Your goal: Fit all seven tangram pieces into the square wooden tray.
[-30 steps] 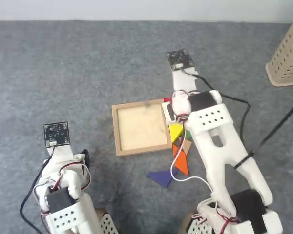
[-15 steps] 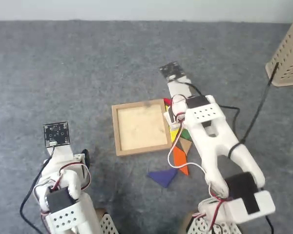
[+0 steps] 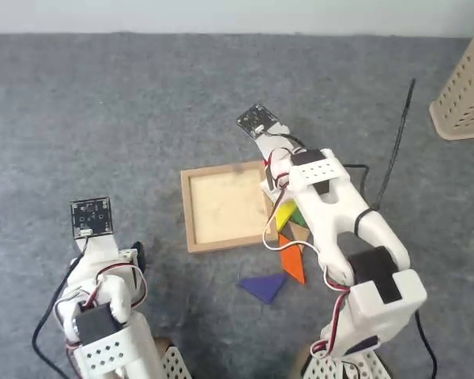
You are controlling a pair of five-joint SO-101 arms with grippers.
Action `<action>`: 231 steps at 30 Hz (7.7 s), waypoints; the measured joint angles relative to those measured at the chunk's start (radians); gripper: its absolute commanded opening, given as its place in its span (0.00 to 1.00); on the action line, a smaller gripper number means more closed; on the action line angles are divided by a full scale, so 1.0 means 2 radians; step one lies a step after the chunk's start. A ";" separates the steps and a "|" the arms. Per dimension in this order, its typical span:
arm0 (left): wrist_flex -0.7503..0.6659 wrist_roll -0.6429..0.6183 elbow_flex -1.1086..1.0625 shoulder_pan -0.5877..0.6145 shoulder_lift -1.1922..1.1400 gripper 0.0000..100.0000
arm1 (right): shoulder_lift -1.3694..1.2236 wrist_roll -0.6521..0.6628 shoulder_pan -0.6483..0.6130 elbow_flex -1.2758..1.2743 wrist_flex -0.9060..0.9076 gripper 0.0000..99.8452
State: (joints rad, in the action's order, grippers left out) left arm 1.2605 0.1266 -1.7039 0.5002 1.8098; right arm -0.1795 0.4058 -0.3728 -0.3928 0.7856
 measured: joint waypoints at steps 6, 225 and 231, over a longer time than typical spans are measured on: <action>0.000 0.000 0.000 0.000 0.000 0.23 | -0.001 0.000 0.036 0.031 0.002 0.01; 0.000 0.000 0.000 0.000 0.000 0.23 | 0.073 -0.180 -0.009 -0.089 0.091 0.06; 0.000 0.000 0.000 0.000 0.000 0.23 | 0.066 -0.179 0.017 -0.056 0.143 0.10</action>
State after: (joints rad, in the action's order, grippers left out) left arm 1.2605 0.1266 -1.7039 0.5002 1.8098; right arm -0.0476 0.0483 -0.3391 -0.5048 1.0710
